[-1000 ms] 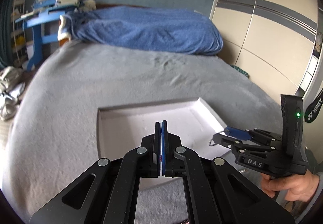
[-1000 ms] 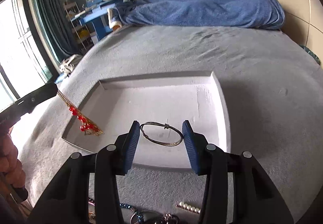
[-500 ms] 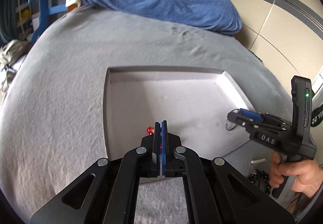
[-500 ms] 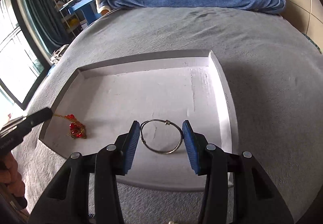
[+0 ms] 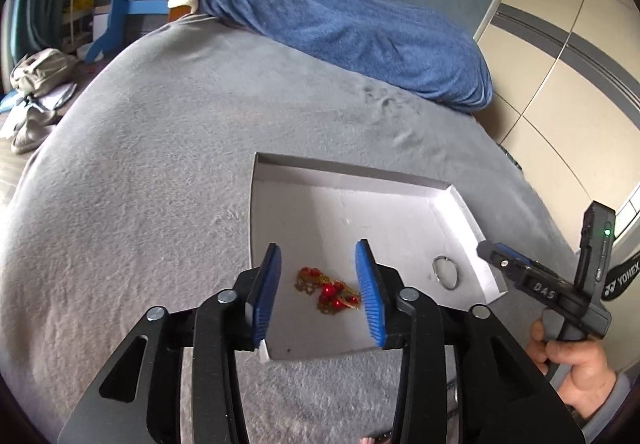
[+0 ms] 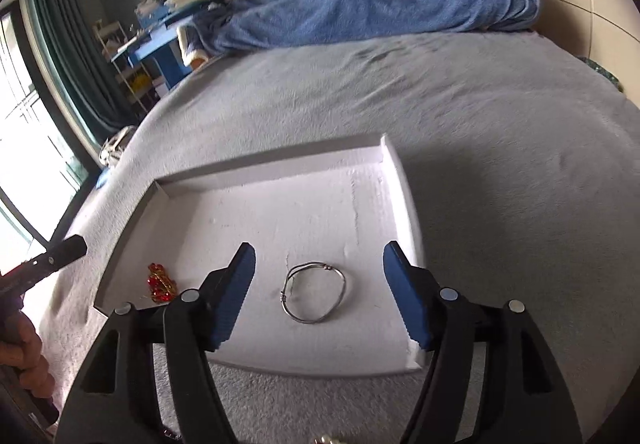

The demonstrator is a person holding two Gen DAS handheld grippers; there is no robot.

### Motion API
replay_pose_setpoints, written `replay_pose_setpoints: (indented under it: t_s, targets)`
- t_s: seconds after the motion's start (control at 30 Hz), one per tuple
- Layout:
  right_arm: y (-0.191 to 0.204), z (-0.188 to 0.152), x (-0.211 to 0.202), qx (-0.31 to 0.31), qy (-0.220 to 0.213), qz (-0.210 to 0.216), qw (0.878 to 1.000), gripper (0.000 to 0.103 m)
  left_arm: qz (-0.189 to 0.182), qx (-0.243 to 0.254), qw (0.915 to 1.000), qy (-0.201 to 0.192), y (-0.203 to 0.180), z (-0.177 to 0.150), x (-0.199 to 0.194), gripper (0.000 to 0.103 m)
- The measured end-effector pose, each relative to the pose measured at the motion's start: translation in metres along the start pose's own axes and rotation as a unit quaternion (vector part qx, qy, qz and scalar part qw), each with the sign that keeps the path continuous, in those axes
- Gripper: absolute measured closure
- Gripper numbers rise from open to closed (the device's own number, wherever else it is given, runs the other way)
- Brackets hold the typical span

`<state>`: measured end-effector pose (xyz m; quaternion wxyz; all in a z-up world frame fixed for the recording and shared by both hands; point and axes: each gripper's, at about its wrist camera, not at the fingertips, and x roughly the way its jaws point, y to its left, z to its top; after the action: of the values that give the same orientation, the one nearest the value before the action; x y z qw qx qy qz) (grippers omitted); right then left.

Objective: Organize jewelry
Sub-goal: 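Carry both pieces over the tray and open both tools to drop them, then close the right tool on the pearl hairpin beside the bead bracelet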

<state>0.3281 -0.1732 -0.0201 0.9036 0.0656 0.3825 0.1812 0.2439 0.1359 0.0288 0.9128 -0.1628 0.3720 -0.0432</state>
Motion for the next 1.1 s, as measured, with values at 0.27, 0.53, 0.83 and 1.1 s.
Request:
replay_pose_setpoints:
  t_s: [0.27, 0.53, 0.83, 1.1]
  targets:
    - [-0.008, -0.012, -0.036, -0.009, -0.026, -0.020, 0.999, 0.026, -0.003, 0.033, 0.9994, -0.004, -0.019, -0.019, -0.025, 0.041]
    - [-0.017, -0.043, -0.063, -0.019, -0.024, -0.037, 0.999, 0.024, 0.000, 0.083, 0.9964, 0.016, -0.036, -0.052, -0.032, 0.036]
    - [-0.043, -0.072, -0.076, -0.018, -0.011, -0.061, 0.998, 0.024, -0.002, 0.090, 0.9948, 0.046, -0.029, -0.090, -0.034, 0.036]
    - [-0.039, -0.095, -0.059, -0.090, 0.040, -0.052, 0.994, 0.042, -0.008, 0.106, 0.9919, 0.070, -0.026, -0.117, -0.034, 0.036]
